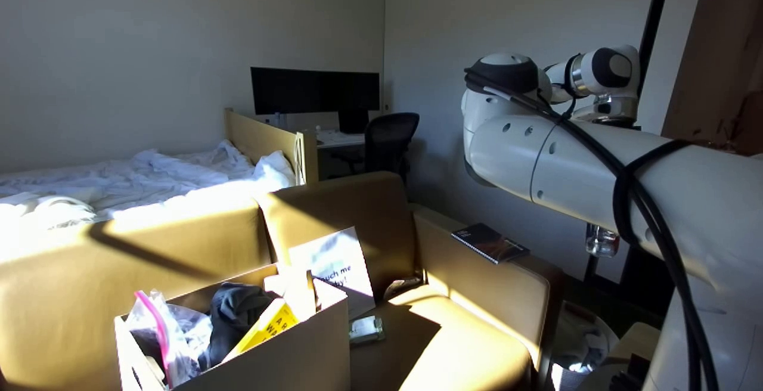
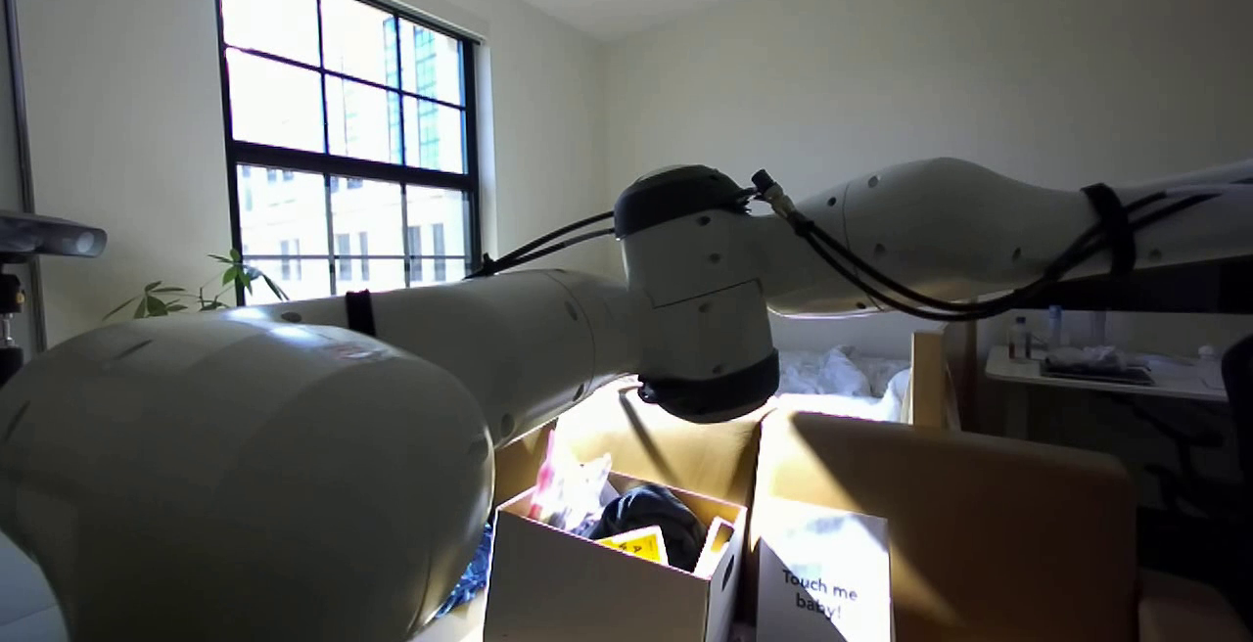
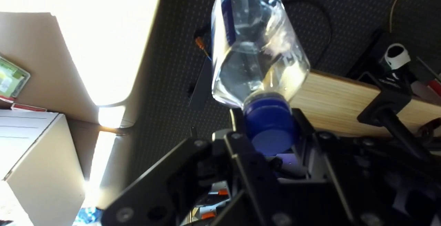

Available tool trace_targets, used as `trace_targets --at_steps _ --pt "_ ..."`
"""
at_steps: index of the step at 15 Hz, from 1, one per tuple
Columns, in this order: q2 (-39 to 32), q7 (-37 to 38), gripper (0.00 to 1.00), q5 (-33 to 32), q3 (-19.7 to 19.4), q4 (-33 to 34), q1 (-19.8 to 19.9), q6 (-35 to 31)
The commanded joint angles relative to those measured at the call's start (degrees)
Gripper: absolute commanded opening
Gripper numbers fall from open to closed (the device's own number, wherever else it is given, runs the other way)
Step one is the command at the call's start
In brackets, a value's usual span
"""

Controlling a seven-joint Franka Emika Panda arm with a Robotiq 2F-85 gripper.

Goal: Remove the water bottle from the box and put it on the armrest

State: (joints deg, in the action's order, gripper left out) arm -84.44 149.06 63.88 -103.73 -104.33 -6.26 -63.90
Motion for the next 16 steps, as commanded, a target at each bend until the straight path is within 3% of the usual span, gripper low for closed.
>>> trace_targets --at_steps 1,8,9,12,16 --pt "0.00 0.00 0.35 0.00 0.11 0.17 0.04 0.08" --pt "-0.02 0.00 0.35 0.00 0.53 1.09 0.10 0.08" --pt "-0.02 0.00 0.10 0.00 0.53 1.09 0.12 0.08" --pt "-0.02 0.00 0.10 3.88 0.49 0.66 0.04 -0.80" --pt "-0.02 0.00 0.10 14.04 0.42 0.65 0.32 -1.41"
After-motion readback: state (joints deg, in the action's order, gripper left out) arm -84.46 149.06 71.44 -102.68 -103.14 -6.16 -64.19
